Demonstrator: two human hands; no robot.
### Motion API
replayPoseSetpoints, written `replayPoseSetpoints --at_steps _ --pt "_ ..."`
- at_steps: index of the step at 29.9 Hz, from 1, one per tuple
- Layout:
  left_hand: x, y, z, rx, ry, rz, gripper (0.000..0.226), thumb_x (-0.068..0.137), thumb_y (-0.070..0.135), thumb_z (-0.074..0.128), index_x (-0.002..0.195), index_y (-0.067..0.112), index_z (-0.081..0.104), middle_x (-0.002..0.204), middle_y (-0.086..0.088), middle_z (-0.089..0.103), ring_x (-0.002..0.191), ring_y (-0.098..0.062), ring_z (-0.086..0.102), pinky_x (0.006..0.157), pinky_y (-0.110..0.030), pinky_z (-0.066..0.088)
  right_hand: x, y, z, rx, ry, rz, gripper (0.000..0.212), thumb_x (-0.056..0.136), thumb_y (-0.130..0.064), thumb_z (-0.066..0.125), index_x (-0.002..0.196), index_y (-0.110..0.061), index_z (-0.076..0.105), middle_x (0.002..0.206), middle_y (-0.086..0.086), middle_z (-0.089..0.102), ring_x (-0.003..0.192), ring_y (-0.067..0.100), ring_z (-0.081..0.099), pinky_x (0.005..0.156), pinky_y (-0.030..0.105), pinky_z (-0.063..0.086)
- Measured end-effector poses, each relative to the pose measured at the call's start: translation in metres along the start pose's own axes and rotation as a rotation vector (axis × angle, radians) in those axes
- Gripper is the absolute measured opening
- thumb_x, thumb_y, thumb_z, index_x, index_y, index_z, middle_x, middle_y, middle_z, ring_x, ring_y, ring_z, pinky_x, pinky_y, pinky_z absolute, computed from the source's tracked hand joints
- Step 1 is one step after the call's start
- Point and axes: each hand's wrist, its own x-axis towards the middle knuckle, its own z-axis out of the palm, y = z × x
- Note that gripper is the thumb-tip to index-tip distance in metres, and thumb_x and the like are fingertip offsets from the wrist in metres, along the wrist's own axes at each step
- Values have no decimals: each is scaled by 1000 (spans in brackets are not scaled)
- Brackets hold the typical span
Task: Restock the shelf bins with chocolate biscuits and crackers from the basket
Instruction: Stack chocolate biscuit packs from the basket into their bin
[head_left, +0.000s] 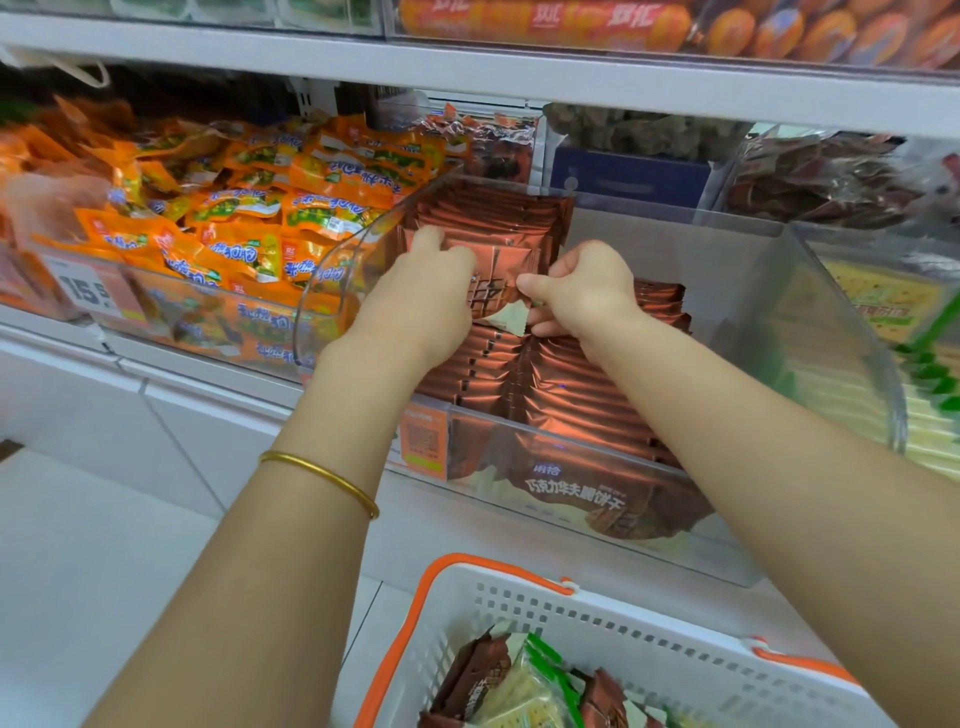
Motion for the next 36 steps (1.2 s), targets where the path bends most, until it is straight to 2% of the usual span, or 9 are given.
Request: replayPoseSetpoints --at_steps 5,9,15,19,22,26,30,33,36 --pt "-5 -1 -2 -5 -176 19 47 99 21 45 144 17 34 160 -9 -8 145 -29 12 114 -41 24 -4 2 4 -361 85 -160 25 88 -29 65 92 -17 44 101 4 61 94 24 61 79 38 50" --pt "-10 -4 -7 -45 -204 8 48 101 28 41 147 20 31 160 -5 -9 147 -25 6 116 -42 20 -6 0 0 -340 69 -150 35 87 -31 67 106 -13 45 114 7 58 105 26 56 78 33 41" --pt "-18 -3 -11 -26 -216 -2 44 100 29 42 142 15 38 160 -6 -6 146 -26 9 115 -43 21 -9 -5 -4 -282 60 -121 51 82 -28 73 118 -7 44 121 12 55 110 29 57 90 39 49" --pt "-37 1 -18 -46 -63 77 37 98 20 45 134 11 47 156 -8 18 140 -27 25 110 -44 31 -19 -12 -13 -253 90 -151 42 85 -20 70 116 -8 44 115 12 56 102 29 60 86 44 53" --pt "-67 15 -25 -88 202 237 35 93 13 43 124 10 58 125 -9 52 117 -30 48 92 -47 45 -50 -18 -33 -272 98 -272 24 87 -7 63 102 -13 45 101 7 58 91 24 61 75 34 52" --pt "-146 42 -14 -221 295 377 28 87 17 41 103 12 64 93 0 59 88 -22 55 70 -40 47 -132 -13 -76 -165 -20 -403 24 85 -6 60 81 -24 44 77 -1 58 71 22 63 58 33 50" --pt "-211 64 34 -124 -212 312 30 93 33 38 108 24 62 103 7 59 95 -17 58 73 -37 50 -198 36 -113 -193 -282 -277 20 87 -4 59 77 -18 50 62 0 55 43 15 60 37 25 44" --pt "-226 73 79 107 -578 371 25 97 33 40 116 28 57 118 7 53 109 -16 53 81 -33 48 -216 112 -125 -468 -551 24 15 91 -5 54 80 -15 50 65 5 60 43 14 59 42 27 49" --pt "-231 82 115 178 -758 408 29 99 31 42 123 23 55 125 2 52 111 -19 52 87 -35 47 -223 206 -127 -703 -763 339 7 92 -3 51 89 -8 55 78 14 66 52 18 61 46 26 50"
